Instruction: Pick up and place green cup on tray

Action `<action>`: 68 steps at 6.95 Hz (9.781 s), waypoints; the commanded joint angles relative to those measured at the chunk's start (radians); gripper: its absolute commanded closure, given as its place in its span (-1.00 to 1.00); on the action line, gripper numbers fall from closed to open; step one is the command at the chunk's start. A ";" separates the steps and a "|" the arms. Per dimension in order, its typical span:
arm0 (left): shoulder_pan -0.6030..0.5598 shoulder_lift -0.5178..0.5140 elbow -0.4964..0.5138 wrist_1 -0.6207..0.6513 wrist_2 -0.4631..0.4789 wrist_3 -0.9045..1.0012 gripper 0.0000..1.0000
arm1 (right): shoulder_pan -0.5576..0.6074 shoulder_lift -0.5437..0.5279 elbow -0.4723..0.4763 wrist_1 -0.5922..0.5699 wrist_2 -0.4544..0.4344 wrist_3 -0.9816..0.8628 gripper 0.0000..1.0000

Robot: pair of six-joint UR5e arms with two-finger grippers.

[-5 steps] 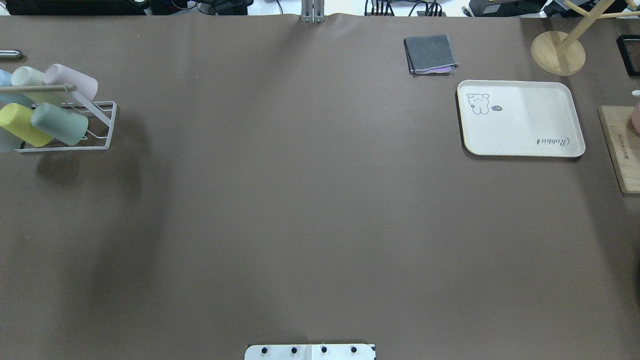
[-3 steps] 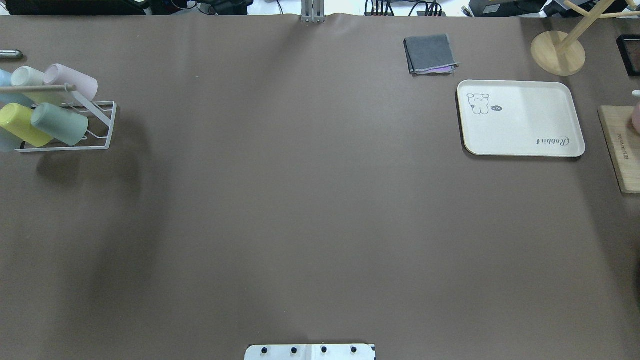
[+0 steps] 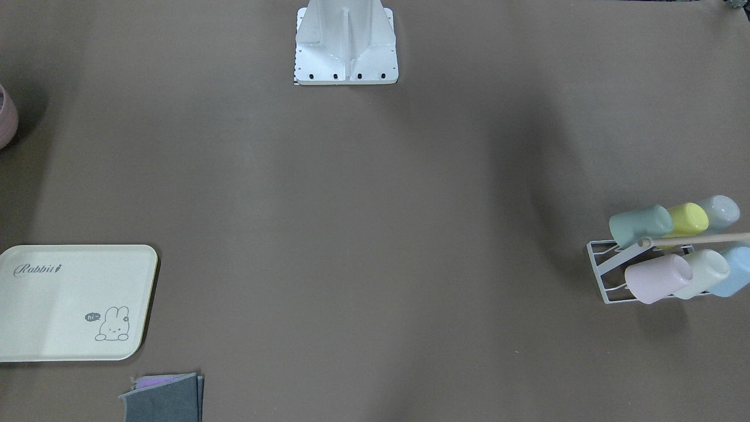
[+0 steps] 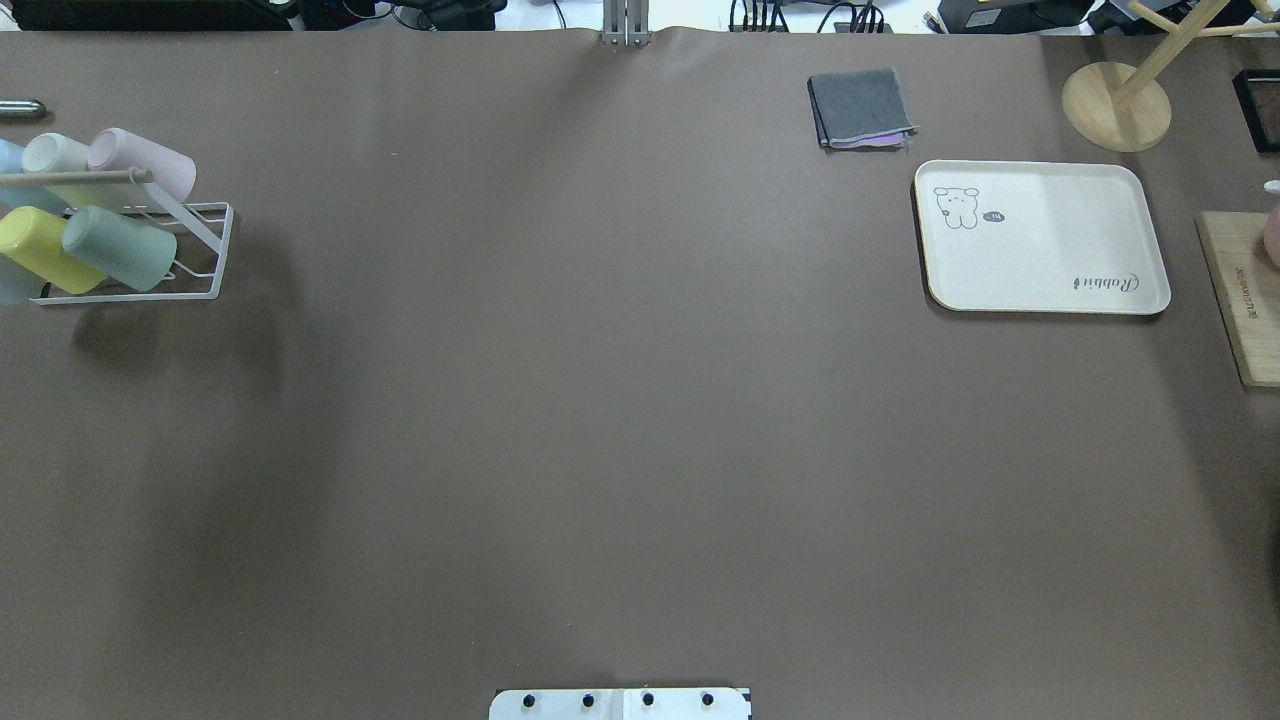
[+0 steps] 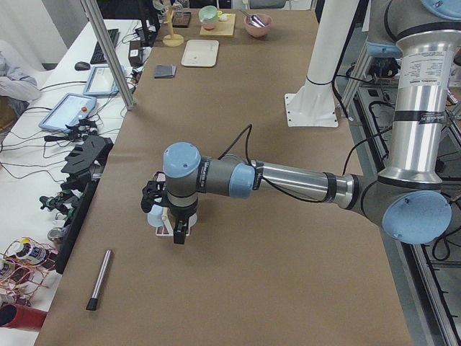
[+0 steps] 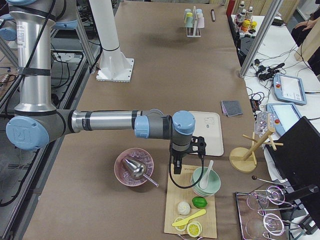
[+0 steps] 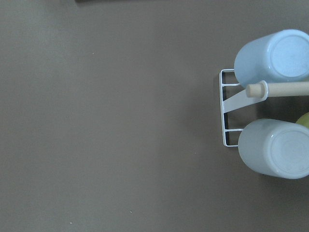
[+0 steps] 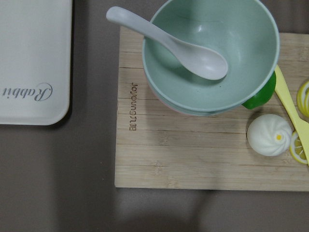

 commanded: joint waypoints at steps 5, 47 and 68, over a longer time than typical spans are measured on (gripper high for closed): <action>0.213 -0.019 -0.291 0.000 0.270 0.470 -0.97 | -0.002 0.019 -0.016 0.006 0.000 -0.003 -1.00; 0.998 0.006 0.132 -0.713 1.399 1.285 -0.37 | -0.168 0.343 -0.491 0.782 0.314 0.599 1.00; 0.901 0.026 -0.149 -0.829 1.179 1.101 -0.50 | -0.932 0.524 -0.223 0.775 -0.307 1.275 1.00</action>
